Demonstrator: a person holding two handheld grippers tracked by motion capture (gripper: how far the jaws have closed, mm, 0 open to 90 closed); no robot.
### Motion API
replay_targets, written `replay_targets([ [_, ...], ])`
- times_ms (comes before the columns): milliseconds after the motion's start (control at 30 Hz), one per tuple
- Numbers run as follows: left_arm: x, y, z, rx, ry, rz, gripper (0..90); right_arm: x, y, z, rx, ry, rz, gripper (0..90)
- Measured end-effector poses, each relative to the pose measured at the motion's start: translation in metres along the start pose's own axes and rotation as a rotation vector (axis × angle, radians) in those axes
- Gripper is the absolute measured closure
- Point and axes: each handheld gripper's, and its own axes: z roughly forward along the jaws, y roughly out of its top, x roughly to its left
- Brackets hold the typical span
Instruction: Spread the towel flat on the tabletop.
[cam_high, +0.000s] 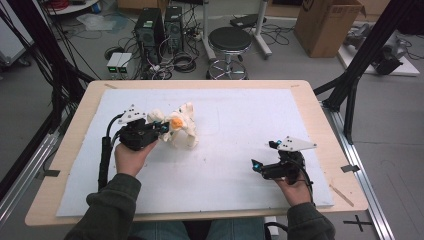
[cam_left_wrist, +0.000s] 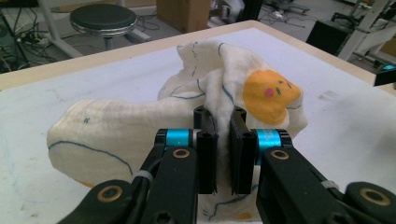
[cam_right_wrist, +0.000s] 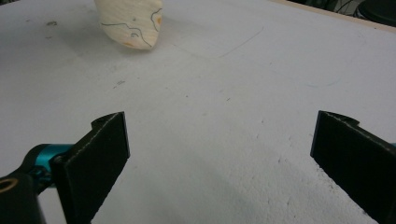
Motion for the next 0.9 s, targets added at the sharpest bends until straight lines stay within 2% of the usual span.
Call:
replay_targets([
  [200,-0.011,0.003,-0.007,-0.013,-0.04,0.008,83.2,0.0,0.0,0.0,-0.001,0.003,0.001,3.7],
  [400,-0.026,0.002,-0.014,0.0,-0.08,0.022,83.2,0.002,0.001,0.001,0.004,0.01,0.003,3.7],
  [600,-0.04,-0.003,-0.018,0.037,-0.147,0.026,83.0,0.004,0.002,0.002,0.004,0.013,-0.005,3.7],
  [700,-0.043,-0.007,-0.014,0.064,-0.155,0.036,82.8,0.004,0.002,0.003,0.006,0.016,-0.007,3.7],
  [767,-0.04,-0.011,-0.008,0.087,-0.156,0.03,82.3,0.005,0.002,0.004,0.01,0.02,-0.004,3.7],
  [833,-0.038,-0.015,-0.002,0.09,-0.156,0.021,81.9,0.005,0.002,0.005,0.008,0.02,-0.015,3.7],
  [900,-0.035,-0.018,0.006,0.105,-0.142,0.017,81.3,0.005,0.003,0.006,0.011,0.024,-0.016,3.7],
])
